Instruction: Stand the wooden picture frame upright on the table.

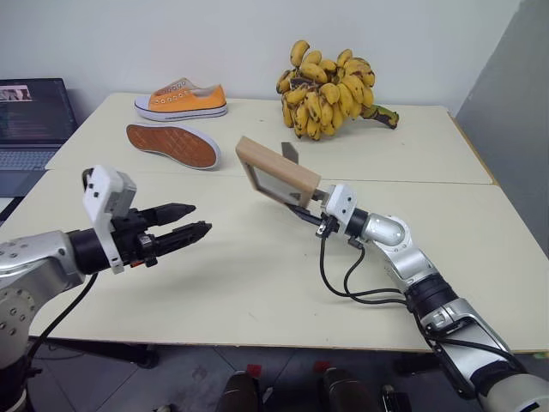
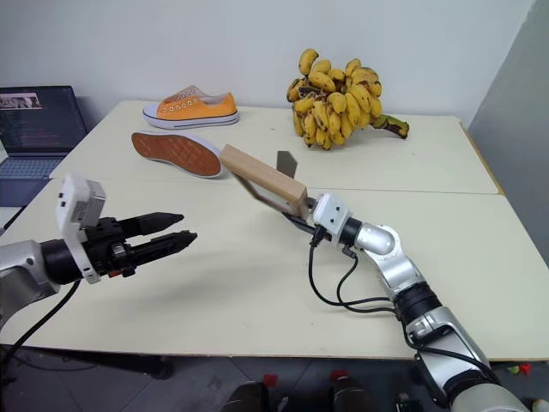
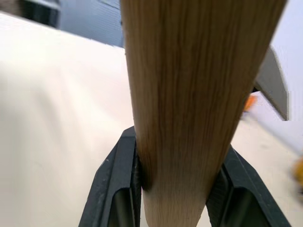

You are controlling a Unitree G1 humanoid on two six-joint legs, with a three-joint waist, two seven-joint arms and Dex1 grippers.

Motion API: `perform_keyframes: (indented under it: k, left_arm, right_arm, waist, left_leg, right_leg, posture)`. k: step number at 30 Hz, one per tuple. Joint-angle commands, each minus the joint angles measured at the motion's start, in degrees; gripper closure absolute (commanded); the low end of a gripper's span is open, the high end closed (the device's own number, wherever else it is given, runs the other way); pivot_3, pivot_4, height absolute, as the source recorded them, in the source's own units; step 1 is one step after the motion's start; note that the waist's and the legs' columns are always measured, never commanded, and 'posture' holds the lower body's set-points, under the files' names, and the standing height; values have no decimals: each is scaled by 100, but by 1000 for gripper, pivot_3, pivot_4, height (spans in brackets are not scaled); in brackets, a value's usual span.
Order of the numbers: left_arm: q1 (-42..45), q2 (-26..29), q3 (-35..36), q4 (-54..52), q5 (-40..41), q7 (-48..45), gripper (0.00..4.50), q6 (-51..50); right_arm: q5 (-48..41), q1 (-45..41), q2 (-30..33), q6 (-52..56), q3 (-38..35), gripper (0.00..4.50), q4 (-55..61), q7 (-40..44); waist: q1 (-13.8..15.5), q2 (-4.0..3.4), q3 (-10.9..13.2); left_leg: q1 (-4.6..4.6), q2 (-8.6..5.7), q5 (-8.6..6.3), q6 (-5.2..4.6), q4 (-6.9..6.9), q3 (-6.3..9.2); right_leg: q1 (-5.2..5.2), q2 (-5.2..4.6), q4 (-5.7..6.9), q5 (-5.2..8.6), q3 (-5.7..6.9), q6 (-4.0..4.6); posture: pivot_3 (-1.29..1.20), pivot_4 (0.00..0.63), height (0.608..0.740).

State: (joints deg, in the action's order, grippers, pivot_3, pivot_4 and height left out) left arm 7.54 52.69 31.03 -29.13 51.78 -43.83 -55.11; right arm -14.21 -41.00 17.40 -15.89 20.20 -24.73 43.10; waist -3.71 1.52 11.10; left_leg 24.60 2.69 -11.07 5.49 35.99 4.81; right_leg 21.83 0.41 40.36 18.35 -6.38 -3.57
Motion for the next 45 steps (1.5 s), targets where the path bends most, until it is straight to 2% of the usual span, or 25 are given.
perform_keyframes:
  k: [1,7,14,16,18,23,26,32,35,40,45]
  left_arm:
    - [-166,58,421,-381,249,179,1523,-66]
    - [-260,103,604,-494,493,442,1523,-154]
    - [0,161,397,-465,725,648,1523,-161]
    - [94,186,332,-419,767,683,1493,-160]
    - [188,205,275,-369,812,706,1493,-155]
    - [507,164,12,-287,762,851,1493,-53]
    - [699,19,-179,-303,662,973,1493,126]
    - [948,-239,-633,-257,690,825,1493,370]
    - [1000,-286,-839,-217,630,757,1493,458]
    - [1094,-240,-1184,11,299,535,1493,661]
    - [1229,-171,-1302,326,116,321,1493,711]
  right_arm:
    - [-401,117,-165,709,-254,3116,307,477]
    - [-619,306,-430,1725,-469,3116,24,898]
    - [-789,360,-653,2607,-851,3116,-97,1024]
    - [-846,363,-700,2862,-971,2514,-97,1056]
    - [-879,369,-726,3040,-1049,2241,-90,1055]
    - [-615,458,-727,2985,-1054,1077,11,962]
    - [-449,593,-635,2968,-1009,1077,233,875]
    - [64,1402,303,3078,-945,1077,1556,853]
    - [31,1872,878,3274,-1045,1077,2340,964]
    - [-626,2557,1795,4127,-1887,1077,4073,946]
    - [-1707,2266,2070,5451,-2844,1077,5416,287]
  waist:
    - [21,0,0]
    - [39,-1,0]
    - [38,-1,1]
    - [38,-1,1]
    - [32,-1,1]
    - [31,-1,1]
    - [31,-1,1]
    - [77,-2,1]
    - [74,-2,1]
    - [57,-18,9]
    - [27,-18,9]
  left_leg:
    - [0,0,0,0,-1,1]
    - [-2,1,0,0,-1,1]
    - [-3,2,0,0,-4,1]
    - [-3,2,0,0,-4,1]
    - [-3,2,0,0,-4,1]
    - [-3,2,0,0,-4,1]
    - [-3,3,0,0,-5,1]
    - [-1,-1,-1,1,-6,-1]
    - [-1,0,-1,0,-9,0]
    - [1,0,-1,0,-10,0]
    - [-2,6,-1,-1,-10,-4]
  right_leg:
    - [0,0,0,1,2,1]
    - [2,2,0,2,4,3]
    - [2,4,0,3,6,4]
    - [2,4,-1,4,6,4]
    - [2,4,-2,4,6,4]
    - [3,7,-2,4,6,4]
    - [2,7,-2,4,6,4]
    - [0,3,-11,4,5,3]
    - [-1,4,-14,4,5,3]
    - [0,8,-17,4,2,3]
    - [-2,14,-22,5,-5,1]
  posture:
    - [0,150,740]
    - [0,150,740]
    - [0,150,740]
    - [0,150,740]
    - [0,150,740]
    - [0,150,740]
    - [0,150,740]
    - [0,150,740]
    - [0,150,740]
    - [0,150,740]
    - [0,150,740]
